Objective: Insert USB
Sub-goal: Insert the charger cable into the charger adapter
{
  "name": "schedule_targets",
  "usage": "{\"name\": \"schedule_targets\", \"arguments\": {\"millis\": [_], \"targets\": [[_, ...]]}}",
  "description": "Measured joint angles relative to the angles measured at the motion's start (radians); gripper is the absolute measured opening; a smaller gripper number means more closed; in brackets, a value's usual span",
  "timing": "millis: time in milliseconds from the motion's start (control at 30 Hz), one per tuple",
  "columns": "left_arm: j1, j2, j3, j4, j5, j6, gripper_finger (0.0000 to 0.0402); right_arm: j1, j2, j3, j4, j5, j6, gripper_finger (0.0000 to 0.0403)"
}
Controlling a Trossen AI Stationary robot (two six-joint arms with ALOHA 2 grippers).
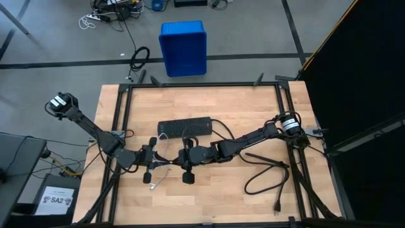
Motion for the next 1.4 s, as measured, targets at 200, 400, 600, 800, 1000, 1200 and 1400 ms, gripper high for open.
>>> {"name": "schedule_targets", "arguments": {"millis": [200, 400, 600, 800, 1000, 1200, 1400], "targets": [[0.000, 0.000, -0.001, 0.005, -0.001, 0.020, 0.0000, 0.000, 0.000, 0.000, -0.008, -0.001, 0.017, 0.0005], [0.000, 0.000, -0.001, 0.014, -0.001, 0.024, 0.0000, 0.000, 0.000, 0.000, -0.016, -0.015, 0.038, 0.0037], [0.000, 0.000, -0.001, 0.025, -0.003, 0.024, 0.0000, -0.001, 0.000, 0.000, -0.026, -0.007, 0.064, 0.0078], [0.000, 0.000, -0.001, 0.024, -0.003, 0.024, 0.0000, -0.001, 0.000, 0.000, -0.025, -0.001, 0.060, 0.0062], [0.000, 0.000, -0.001, 0.022, -0.002, 0.024, 0.0000, -0.002, 0.000, 0.000, -0.031, 0.002, 0.029, 0.0007], [0.000, 0.000, -0.001, 0.032, -0.012, 0.025, 0.0003, 0.001, 0.000, 0.000, -0.022, 0.048, 0.018, 0.0002], [-0.002, -0.035, 0.000, 0.093, -0.048, 0.054, 0.0036, 0.019, 0.001, 0.000, 0.080, 0.087, -0.010, 0.0001]]}}
